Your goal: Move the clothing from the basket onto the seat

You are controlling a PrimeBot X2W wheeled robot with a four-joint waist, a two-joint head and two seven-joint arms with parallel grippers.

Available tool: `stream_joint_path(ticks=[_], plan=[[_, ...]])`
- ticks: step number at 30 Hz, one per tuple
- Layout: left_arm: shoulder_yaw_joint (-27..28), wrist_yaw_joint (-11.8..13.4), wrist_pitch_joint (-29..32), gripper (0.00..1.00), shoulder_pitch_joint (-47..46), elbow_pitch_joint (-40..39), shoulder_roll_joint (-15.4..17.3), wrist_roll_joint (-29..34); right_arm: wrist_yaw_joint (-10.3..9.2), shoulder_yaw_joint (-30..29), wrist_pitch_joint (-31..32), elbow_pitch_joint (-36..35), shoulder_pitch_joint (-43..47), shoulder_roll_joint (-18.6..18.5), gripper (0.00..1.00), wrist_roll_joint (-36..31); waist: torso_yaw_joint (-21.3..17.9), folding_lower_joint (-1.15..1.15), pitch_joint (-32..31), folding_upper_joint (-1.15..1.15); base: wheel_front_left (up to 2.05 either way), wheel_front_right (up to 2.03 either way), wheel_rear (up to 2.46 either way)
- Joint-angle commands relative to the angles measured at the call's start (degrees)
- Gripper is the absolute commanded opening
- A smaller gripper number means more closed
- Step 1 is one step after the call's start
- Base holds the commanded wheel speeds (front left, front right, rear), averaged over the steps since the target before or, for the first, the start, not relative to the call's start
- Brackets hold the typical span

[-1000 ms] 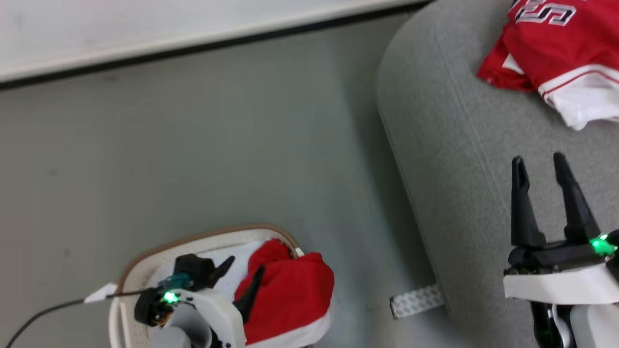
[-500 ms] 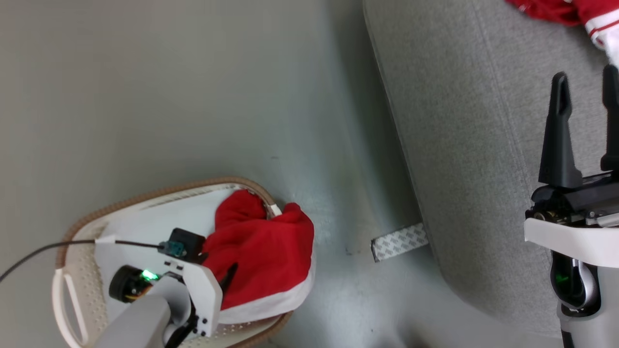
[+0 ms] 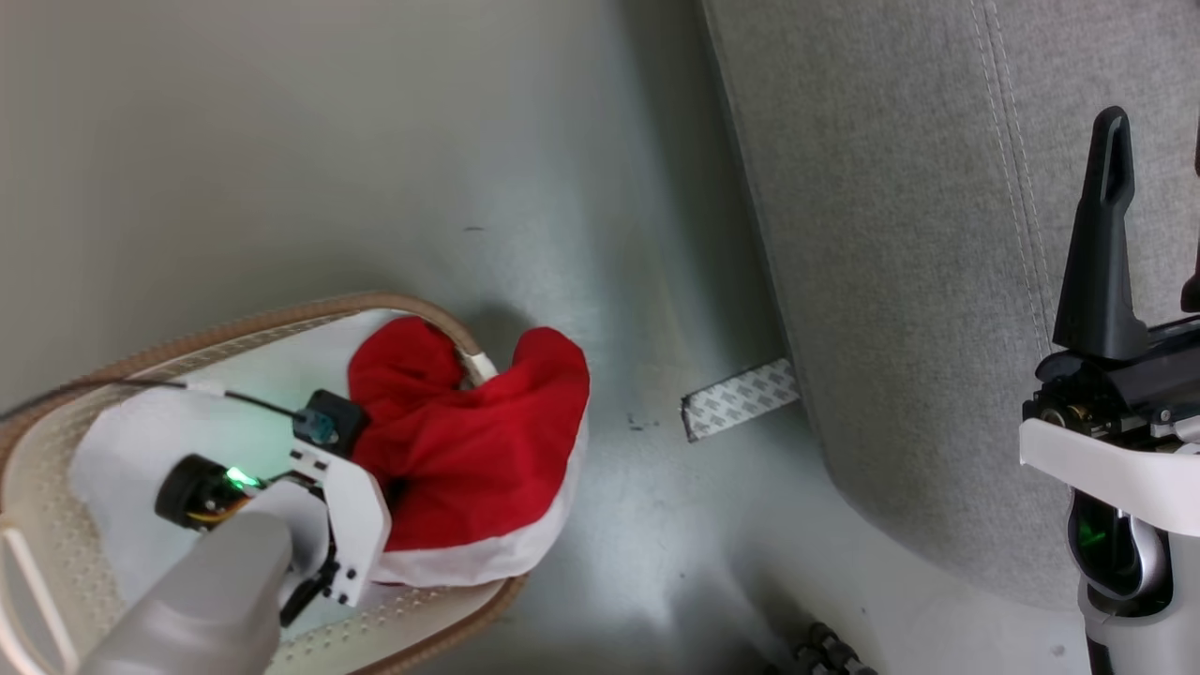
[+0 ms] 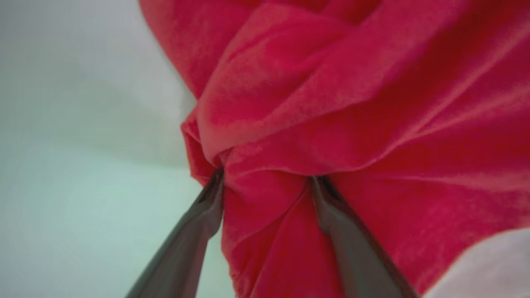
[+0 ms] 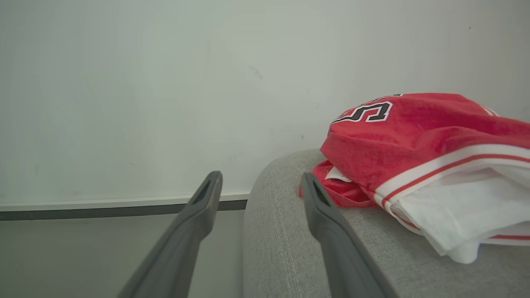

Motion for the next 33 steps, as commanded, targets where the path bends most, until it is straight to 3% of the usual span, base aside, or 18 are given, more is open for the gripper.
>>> stream_joint_path(ticks=[1,3,5,7,17,33], plan=[[-1.7,0.0,1.5,1.0,-1.2,0.9,0.9,-0.8,-0.13,0.3,-0.2,-0.6,0.3,0.3,1.0,0.4,-1.1,-0.01,1.0,0.0,0.0,0.0,0.0],[-3.1,0.0,2.5,0.99,-1.7,1.3,1.0,-2.0,-0.13,0.4,-0.2,-0.8,0.6,0.3,1.0,0.9,-1.4,-0.01,1.2,0.0,0.0,0.0,0.0],[-4.1,0.0,3.0,0.04,-2.3,1.6,1.2,-2.8,-0.13,0.4,-0.2,-0.6,0.7,0.3,1.0,1.3,-1.6,-0.01,1.1,0.0,0.0,0.0,0.0],[-4.6,0.0,2.9,0.0,-2.5,1.7,1.2,-3.3,-0.13,0.4,-0.2,-0.4,0.6,0.3,1.0,1.4,-1.7,-0.01,1.0,0.0,0.0,0.0,0.0],[-7.9,0.0,-3.6,0.0,-0.2,2.7,-1.0,-6.9,-0.13,0.5,-0.2,2.2,-0.1,0.3,1.0,1.7,-0.1,-0.01,-6.2,0.0,0.0,0.0,0.0],[-8.9,0.0,-18.2,0.0,10.4,0.9,-7.8,-13.6,-0.13,1.1,-0.1,9.2,7.2,-1.2,1.0,-0.7,6.6,-0.01,-31.9,0.0,0.0,0.0,0.0]])
